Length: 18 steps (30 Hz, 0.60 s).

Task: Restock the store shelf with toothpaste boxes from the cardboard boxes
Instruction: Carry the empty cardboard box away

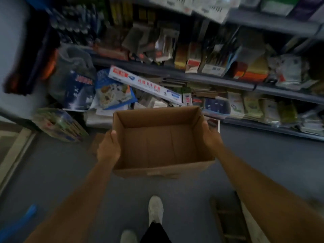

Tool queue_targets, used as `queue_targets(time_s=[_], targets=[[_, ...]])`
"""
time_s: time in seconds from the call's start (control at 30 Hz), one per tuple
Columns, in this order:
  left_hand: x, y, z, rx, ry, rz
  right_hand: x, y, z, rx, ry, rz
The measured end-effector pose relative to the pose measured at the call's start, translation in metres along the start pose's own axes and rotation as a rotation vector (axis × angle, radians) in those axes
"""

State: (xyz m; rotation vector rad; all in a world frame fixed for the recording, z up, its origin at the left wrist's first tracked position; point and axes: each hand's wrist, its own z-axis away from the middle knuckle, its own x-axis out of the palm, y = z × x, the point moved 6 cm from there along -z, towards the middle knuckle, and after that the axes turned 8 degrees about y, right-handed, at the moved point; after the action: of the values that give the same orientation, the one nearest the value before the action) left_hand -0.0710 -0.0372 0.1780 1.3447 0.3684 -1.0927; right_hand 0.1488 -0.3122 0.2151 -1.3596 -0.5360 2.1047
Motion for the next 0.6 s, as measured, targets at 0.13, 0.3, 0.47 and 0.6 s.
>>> queue_targets(time_s=[0.13, 0.3, 0.47, 0.6], targets=[[0.062, -0.027, -0.044, -0.098, 0.051, 0.058, 0.065, 0.010, -0.079, 0.035, -0.044, 0.070], [0.118, -0.056, -0.065, -0.150, 0.078, 0.038, 0.121, 0.043, -0.139, 0.043, -0.077, 0.083], [0.141, -0.064, -0.065, -0.147, 0.119, -0.019, 0.141, 0.071, -0.157, 0.091, -0.070, 0.000], [0.144, -0.060, -0.069, -0.179, 0.114, -0.049, 0.141, 0.070, -0.163, 0.094, -0.092, -0.013]])
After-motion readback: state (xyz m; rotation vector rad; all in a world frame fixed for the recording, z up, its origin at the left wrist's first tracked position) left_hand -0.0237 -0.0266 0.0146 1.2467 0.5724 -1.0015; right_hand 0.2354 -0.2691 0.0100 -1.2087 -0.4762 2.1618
